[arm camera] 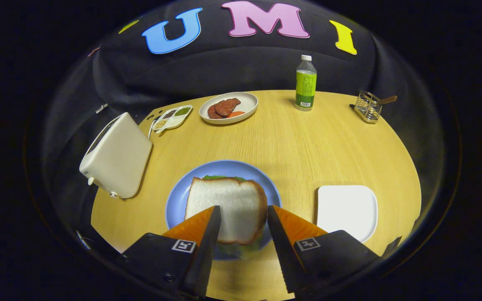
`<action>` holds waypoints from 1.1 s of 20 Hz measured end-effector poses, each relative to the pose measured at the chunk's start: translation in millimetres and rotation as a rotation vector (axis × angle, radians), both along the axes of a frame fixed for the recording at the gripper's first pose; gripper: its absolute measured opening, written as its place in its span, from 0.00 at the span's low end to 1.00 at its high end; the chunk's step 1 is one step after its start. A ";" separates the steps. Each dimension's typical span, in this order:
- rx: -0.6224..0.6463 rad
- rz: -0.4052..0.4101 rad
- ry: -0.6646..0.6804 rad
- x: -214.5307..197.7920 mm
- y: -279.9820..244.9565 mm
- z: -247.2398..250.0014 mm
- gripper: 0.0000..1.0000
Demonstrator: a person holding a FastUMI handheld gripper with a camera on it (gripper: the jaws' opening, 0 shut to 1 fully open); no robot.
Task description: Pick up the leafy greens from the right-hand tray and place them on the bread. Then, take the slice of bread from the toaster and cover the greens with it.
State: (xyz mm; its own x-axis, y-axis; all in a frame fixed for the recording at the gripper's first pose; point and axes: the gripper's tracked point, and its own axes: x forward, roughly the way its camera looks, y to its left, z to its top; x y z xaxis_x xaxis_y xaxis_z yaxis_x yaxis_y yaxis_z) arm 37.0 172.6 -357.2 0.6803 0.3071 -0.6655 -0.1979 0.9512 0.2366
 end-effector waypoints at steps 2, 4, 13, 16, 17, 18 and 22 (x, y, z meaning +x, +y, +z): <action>-0.030 0.009 -0.035 3.7 -12.6 9.0 0.75; -0.052 0.024 -0.087 7.7 -21.6 25.3 0.78; -0.111 0.072 -0.378 -3.8 -55.9 145.4 0.75; -0.134 0.076 -0.439 -11.0 -65.1 176.0 0.77; -0.138 0.073 -0.455 -13.7 -68.0 184.8 0.78; -0.140 0.069 -0.467 -16.2 -69.9 193.1 0.79; -0.123 0.050 -0.525 -24.7 -73.0 229.4 0.80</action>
State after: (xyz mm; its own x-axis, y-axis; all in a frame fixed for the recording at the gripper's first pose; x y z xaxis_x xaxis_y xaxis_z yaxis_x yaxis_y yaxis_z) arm 12.3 99.6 -127.8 0.9176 0.2888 -0.2733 -0.3052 0.9521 -0.0187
